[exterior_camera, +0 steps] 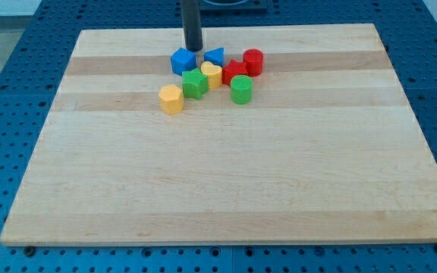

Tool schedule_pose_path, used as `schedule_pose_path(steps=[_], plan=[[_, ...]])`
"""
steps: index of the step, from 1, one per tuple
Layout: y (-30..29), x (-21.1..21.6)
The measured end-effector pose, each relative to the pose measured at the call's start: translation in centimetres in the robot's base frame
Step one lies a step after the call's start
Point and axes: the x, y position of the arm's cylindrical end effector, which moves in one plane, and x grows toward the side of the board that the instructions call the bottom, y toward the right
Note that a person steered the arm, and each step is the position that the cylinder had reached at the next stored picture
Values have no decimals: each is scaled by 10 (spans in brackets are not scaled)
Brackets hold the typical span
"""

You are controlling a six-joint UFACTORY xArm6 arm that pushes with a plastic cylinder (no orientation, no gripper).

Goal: Push the heart to the top of the green circle

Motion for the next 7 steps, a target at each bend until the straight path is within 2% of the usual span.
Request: schedule_pose_path(steps=[1, 3, 4, 7], plan=[[-30, 7], [-93, 50], [-92, 76], [-6, 84]])
